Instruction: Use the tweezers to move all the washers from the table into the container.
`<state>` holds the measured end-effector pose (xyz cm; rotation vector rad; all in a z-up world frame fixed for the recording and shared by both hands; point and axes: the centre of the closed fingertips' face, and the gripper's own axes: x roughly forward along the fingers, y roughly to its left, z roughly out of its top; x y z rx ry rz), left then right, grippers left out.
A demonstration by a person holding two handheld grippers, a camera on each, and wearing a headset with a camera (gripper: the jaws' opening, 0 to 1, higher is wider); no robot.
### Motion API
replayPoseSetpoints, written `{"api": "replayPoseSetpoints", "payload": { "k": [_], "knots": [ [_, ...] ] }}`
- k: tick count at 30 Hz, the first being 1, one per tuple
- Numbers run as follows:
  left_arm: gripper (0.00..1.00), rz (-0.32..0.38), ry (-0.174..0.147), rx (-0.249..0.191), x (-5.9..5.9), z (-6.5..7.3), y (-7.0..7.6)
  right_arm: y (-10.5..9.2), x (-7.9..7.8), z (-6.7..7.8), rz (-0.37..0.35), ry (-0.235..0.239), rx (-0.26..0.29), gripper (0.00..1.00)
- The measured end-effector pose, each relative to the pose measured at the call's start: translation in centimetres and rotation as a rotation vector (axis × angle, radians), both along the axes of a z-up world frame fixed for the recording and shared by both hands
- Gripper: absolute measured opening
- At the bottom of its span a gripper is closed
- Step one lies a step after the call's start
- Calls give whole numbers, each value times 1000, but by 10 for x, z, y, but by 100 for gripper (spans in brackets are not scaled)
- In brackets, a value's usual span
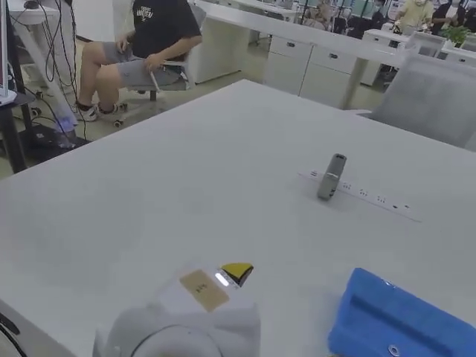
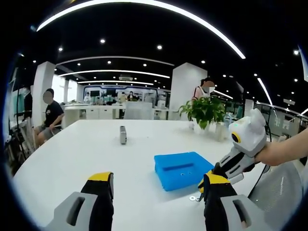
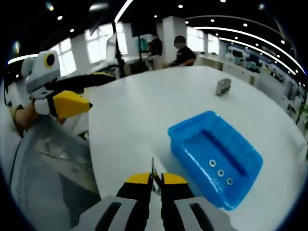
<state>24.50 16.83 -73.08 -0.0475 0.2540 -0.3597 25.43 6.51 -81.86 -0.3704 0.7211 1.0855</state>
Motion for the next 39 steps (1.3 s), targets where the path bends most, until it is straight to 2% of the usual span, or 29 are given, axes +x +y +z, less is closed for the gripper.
{"api": "replayPoseSetpoints", "payload": {
  "k": [3, 12, 18, 24, 26, 28, 29, 33, 35, 39],
  "knots": [
    [77, -1, -1, -1, 0, 0, 0, 1, -2, -1, 27, -17, -11, 4],
    [76, -5, 2, -3, -1, 0, -1, -1, 1, 1, 8, -37, 4, 4],
    [75, -8, 4, -3, 0, -1, -2, -1, 2, -3, -3, -17, 10, 4],
    [74, -11, 9, 1, 0, -2, -2, -2, 2, -3, -9, -18, 23, 4],
    [75, -17, -1, -16, -1, 1, -4, -2, 2, -4, -4, -19, 20, 4],
    [74, -24, -23, -50, -1, 7, -5, -4, 0, -7, 28, -35, -15, 4],
    [74, -22, -24, -59, -2, 8, -5, -4, 1, -8, 36, -45, -23, 4],
    [72, -19, -7, -55, -2, 5, -4, -7, 2, -8, 17, -16, -6, 3],
    [72, -25, -10, -55, -2, 5, -6, -8, 2, -8, 2, 0, 6, 3],
    [71, -20, -19, -71, -2, 8, -5, -7, 2, -8, 6, 0, 5, 3]
  ]
}}
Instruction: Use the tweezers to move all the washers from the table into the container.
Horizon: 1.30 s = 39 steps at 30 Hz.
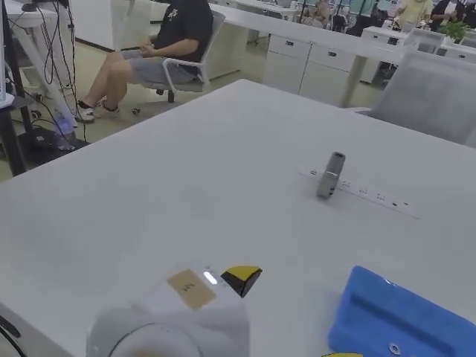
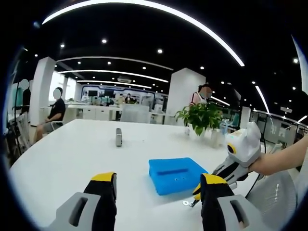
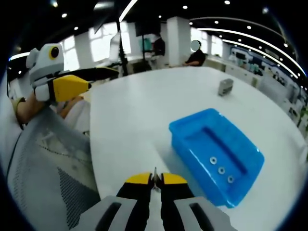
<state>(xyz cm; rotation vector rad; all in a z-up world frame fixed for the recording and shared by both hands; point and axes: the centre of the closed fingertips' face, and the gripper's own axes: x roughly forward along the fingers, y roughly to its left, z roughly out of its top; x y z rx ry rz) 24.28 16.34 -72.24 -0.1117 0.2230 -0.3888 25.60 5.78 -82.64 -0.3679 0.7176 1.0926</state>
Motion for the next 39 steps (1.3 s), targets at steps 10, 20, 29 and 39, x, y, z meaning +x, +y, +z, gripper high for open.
{"api": "replayPoseSetpoints", "payload": {
  "k": [10, 20, 29, 39],
  "knots": [
    [69, -4, 17, 6, 0, -3, -1, -3, 6, 0, -84, 68, 25, 3],
    [69, -8, 18, 5, 0, -4, -1, 2, 3, 1, -66, 52, -16, 3],
    [69, -13, 20, 7, -1, -4, -3, -3, 2, 11, -97, 73, 19, 3],
    [69, 1, 16, 5, 0, -3, 0, -1, 22, 44, -116, 33, 78, 3]
  ]
}}
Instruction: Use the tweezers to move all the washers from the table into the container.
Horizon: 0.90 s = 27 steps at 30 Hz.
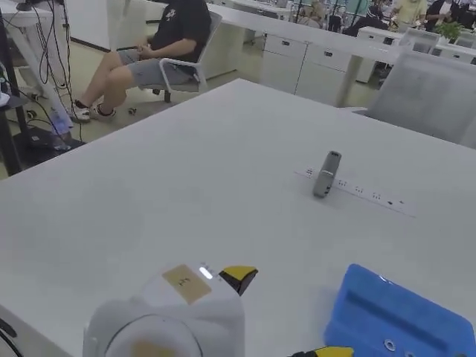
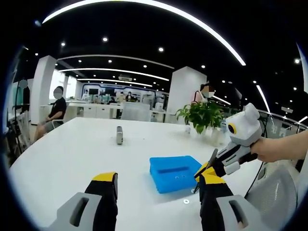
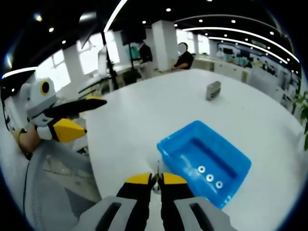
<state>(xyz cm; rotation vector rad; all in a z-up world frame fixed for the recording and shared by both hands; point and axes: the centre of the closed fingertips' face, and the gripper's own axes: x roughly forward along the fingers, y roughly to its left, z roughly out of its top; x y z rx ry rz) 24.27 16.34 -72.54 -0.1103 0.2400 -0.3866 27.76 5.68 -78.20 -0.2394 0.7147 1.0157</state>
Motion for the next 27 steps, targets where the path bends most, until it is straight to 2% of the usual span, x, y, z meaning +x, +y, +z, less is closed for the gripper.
{"api": "replayPoseSetpoints", "payload": {
  "k": [6, 11, 15, 22, 27],
  "knots": [
    [69, 10, -1, -1, 0, 0, 2, 6, 15, 17, -25, -8, 67, 3],
    [69, 22, -3, -3, 1, 1, 4, 8, 29, 23, -61, 14, 132, 3],
    [69, 29, -3, -3, 1, 1, 5, 7, 44, 23, -92, 30, 160, 3],
    [70, 23, 8, -1, 0, -1, 3, 5, 70, 13, -109, 31, 133, 3],
    [69, 17, 13, 2, -1, -2, 2, 6, 80, 0, -81, 20, 69, 3]
  ]
}}
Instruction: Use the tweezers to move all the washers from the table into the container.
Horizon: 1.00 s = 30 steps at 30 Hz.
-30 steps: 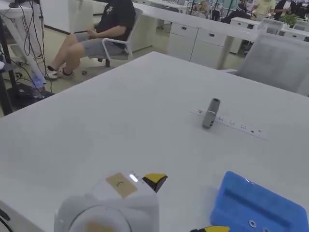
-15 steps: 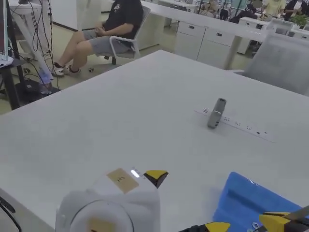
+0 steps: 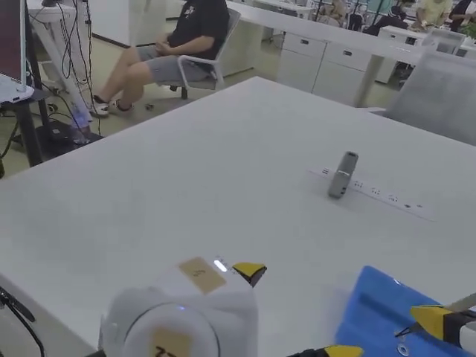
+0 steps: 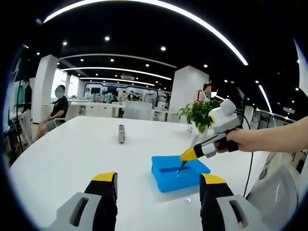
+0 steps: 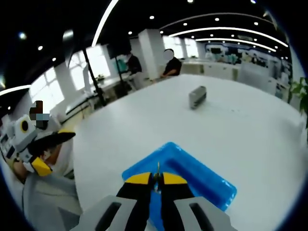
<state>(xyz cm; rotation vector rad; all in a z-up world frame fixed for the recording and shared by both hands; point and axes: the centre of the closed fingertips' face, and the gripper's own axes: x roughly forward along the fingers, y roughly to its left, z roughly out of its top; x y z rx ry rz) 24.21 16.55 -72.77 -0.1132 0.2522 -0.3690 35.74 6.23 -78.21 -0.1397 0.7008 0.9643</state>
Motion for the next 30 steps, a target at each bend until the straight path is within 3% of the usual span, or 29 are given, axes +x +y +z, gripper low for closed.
{"api": "replayPoseSetpoints", "payload": {
  "k": [1, 9, 30],
  "knots": [
    [69, 0, 0, 1, 0, 0, 0, 0, 1, -5, 23, -6, -33, 3],
    [69, -4, 1, 7, 0, -1, -1, 5, 13, -23, 47, -10, -91, 3],
    [68, -6, 4, 7, 1, -2, 0, 12, 18, -42, 72, -32, -143, 4]
  ]
}}
